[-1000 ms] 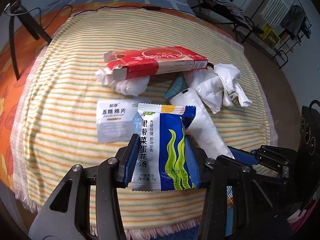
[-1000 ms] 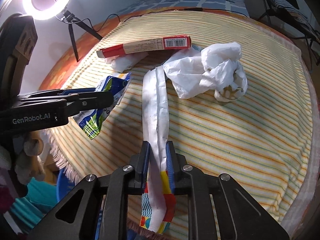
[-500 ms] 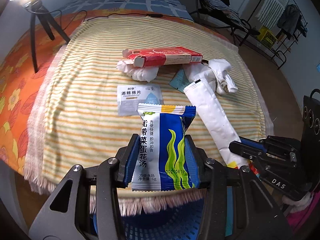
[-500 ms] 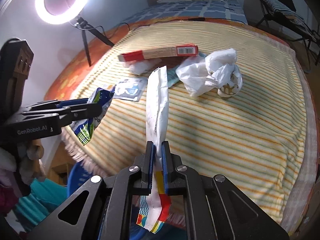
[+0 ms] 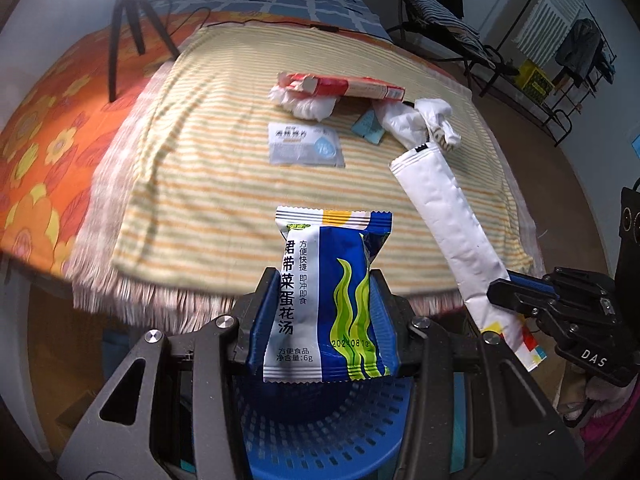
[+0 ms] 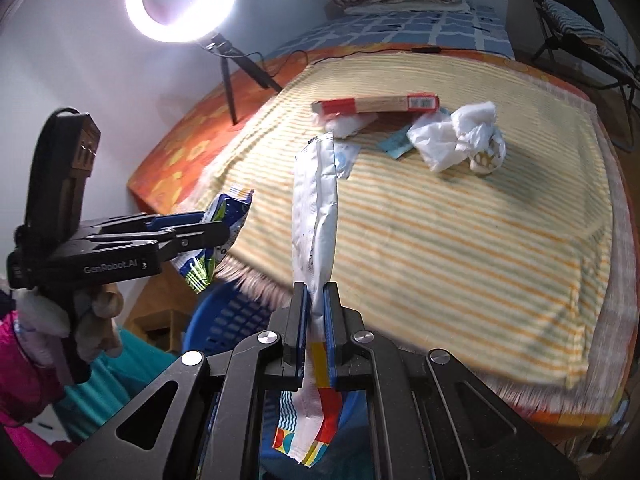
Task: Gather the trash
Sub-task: 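Carry the packet and strip over the blue basket and open both tools, then move both tools back over the bed toward the remaining trash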
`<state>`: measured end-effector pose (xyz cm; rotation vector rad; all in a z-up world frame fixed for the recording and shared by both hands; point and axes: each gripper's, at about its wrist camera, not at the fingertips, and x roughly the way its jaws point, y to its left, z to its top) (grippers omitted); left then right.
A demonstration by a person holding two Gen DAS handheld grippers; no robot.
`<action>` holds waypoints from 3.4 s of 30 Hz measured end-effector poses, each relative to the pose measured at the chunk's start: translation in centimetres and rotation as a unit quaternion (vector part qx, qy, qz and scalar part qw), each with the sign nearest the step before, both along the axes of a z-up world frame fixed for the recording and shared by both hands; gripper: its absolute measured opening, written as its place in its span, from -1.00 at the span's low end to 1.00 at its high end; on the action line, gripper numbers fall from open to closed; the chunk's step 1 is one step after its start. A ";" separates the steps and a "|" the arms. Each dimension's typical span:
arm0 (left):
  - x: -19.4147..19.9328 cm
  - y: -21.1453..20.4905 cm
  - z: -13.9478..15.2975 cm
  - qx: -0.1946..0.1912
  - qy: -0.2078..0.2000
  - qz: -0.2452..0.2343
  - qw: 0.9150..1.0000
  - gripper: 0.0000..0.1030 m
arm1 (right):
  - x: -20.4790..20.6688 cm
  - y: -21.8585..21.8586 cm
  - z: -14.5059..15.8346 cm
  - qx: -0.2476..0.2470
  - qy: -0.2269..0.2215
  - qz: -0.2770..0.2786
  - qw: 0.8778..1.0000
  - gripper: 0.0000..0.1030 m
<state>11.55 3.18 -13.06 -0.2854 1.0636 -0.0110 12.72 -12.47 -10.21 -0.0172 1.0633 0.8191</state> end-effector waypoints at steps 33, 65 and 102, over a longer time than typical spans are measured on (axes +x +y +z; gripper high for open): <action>-8.5 0.7 -6.8 -0.009 0.083 0.041 0.996 -0.13 | -8.4 2.2 -6.9 -0.028 0.106 0.059 0.992 -0.87; -7.9 1.1 -8.3 -0.011 0.109 0.055 0.992 0.11 | -6.8 2.0 -8.6 -0.053 0.124 0.012 0.991 -0.26; 1.0 1.4 -2.6 -0.007 0.051 0.022 0.998 0.30 | 1.4 -4.5 -2.9 -0.033 0.039 -0.133 0.990 0.15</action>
